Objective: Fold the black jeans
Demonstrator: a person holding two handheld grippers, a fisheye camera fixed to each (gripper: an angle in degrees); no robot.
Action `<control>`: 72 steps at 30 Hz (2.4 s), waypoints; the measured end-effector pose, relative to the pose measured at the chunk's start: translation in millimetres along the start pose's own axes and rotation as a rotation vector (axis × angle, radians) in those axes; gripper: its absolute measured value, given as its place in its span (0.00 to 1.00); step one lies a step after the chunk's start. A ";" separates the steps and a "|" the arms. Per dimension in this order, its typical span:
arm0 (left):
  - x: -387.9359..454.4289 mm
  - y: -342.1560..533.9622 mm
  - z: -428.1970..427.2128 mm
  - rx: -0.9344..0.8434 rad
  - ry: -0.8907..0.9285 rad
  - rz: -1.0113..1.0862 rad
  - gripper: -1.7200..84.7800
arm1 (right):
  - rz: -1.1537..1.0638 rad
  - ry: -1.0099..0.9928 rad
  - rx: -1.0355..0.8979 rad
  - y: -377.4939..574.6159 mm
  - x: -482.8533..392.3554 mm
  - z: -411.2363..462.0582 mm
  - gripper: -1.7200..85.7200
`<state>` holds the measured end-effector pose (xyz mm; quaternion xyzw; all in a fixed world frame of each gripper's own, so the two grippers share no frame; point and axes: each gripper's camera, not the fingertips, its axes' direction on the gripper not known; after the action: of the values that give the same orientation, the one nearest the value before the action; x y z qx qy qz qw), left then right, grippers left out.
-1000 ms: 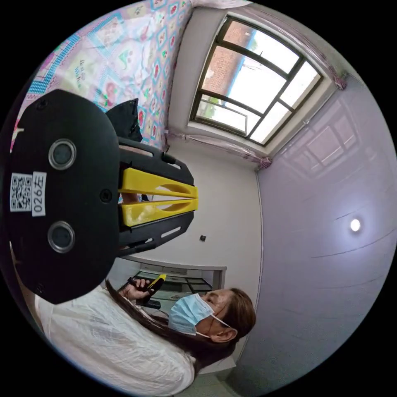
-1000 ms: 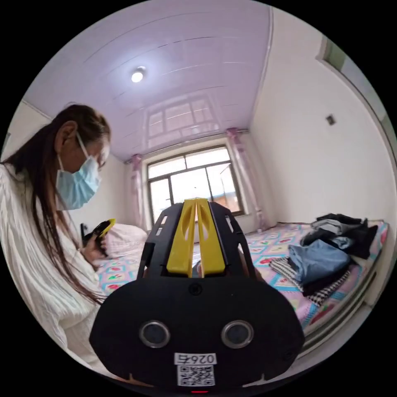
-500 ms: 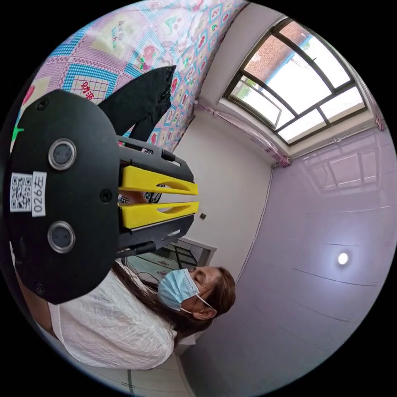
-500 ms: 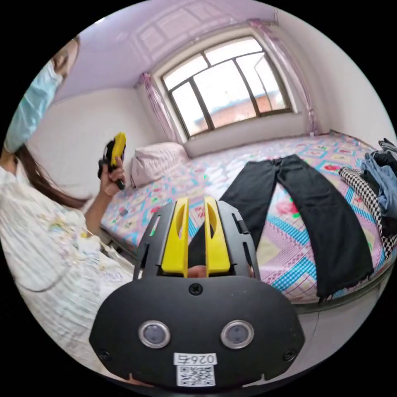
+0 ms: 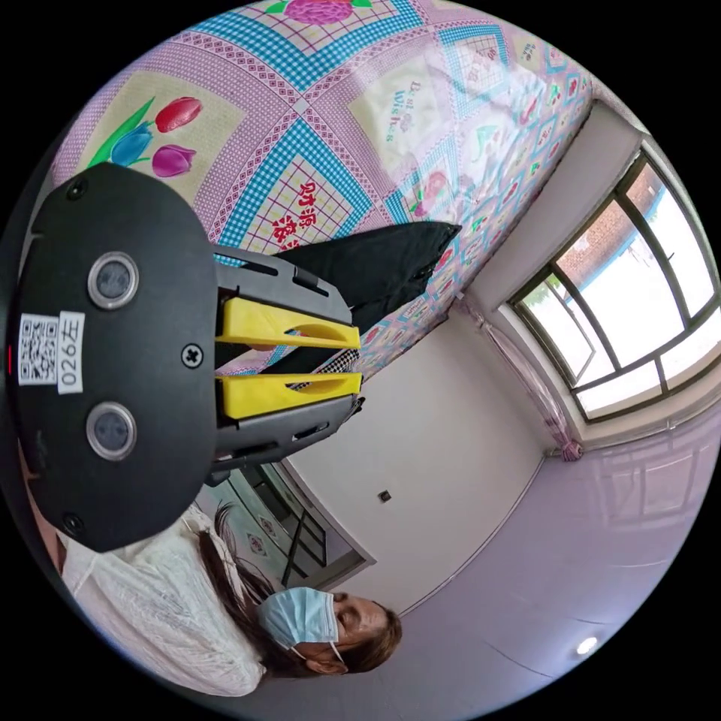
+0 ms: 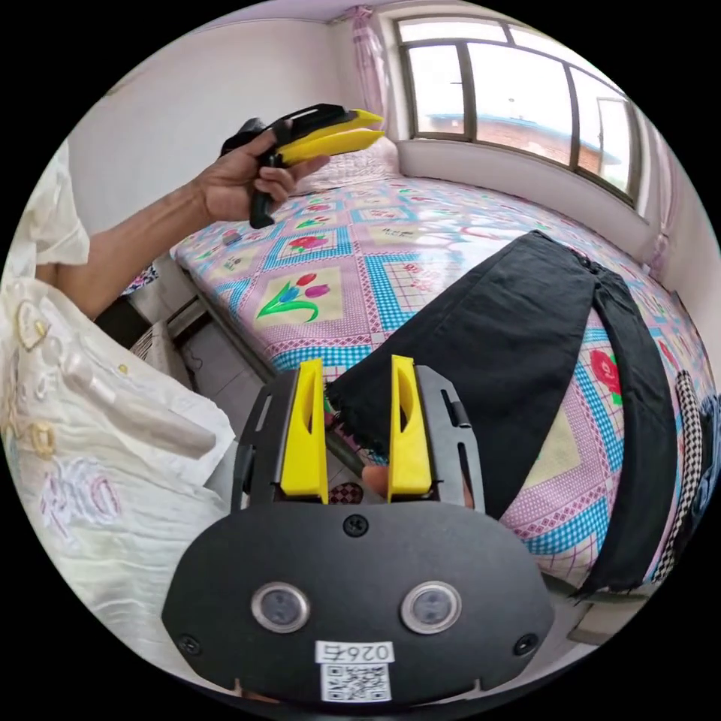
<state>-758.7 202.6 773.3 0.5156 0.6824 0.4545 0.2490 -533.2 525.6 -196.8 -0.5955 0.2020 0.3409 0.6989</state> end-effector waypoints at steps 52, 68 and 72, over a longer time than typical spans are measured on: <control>-429.4 -405.0 542.1 -0.430 -0.248 -0.380 0.02 | 0.675 0.013 -0.268 -107.8 68.2 -23.5 0.01; -469.8 -350.4 384.7 -0.374 -0.194 -0.537 0.02 | 0.692 -0.334 -0.053 -80.6 66.1 -206.4 0.01; -457.1 -344.0 379.4 -0.338 -0.190 -0.566 0.02 | 0.760 -0.311 0.080 -64.1 81.1 -260.6 0.01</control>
<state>-458.7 -103.5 237.1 0.2974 0.6873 0.4239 0.5094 -399.4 288.3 -262.6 -0.3922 0.3124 0.6527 0.5680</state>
